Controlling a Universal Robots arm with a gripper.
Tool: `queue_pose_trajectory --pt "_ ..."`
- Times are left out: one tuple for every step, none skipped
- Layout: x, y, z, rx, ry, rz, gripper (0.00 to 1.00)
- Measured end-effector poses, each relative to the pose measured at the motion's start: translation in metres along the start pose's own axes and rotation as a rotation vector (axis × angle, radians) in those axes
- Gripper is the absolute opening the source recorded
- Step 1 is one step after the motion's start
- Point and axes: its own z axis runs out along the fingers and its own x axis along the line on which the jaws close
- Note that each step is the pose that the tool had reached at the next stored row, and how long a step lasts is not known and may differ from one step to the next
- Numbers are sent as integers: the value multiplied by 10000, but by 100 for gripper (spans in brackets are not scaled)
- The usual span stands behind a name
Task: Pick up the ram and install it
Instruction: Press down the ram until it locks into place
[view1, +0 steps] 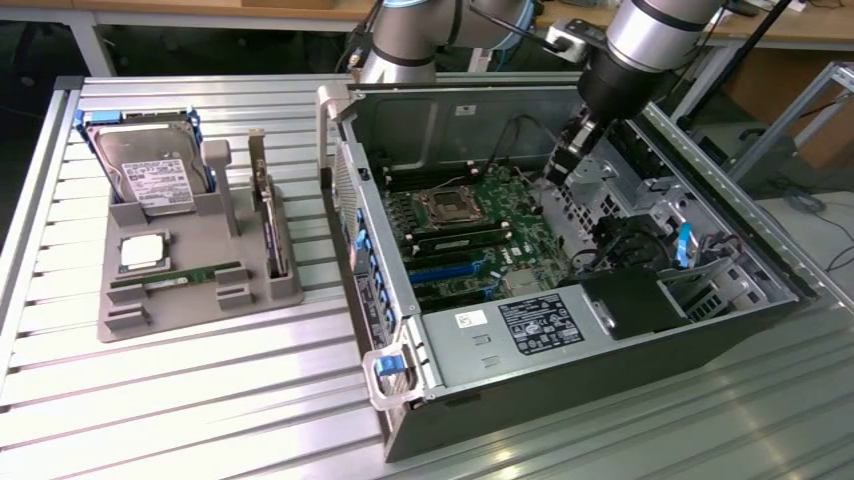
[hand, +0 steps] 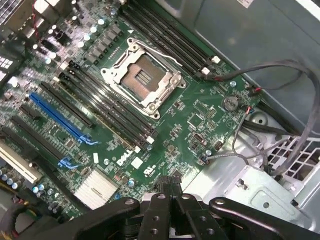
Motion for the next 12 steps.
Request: queue_pose_trajectory --pt "0 0 1 4 -31 453 10" --pt "0 0 1 8 -54 809 10" --pt "0 0 1 14 -87 1319 10" --pt "0 0 1 17 -108 1631 10" --pt "0 0 2 19 -129 1935 10" --pt "0 0 2 23 -150 2254 10" --pt "0 0 2 26 -170 2570 10" --pt "0 0 2 30 -201 3031 10" --pt "0 0 3 34 -227 3433 10" --pt "0 -1 3 37 -243 3678 10" --pt "0 -1 4 41 -262 3972 10" --pt "0 -1 6 46 -291 4407 10"
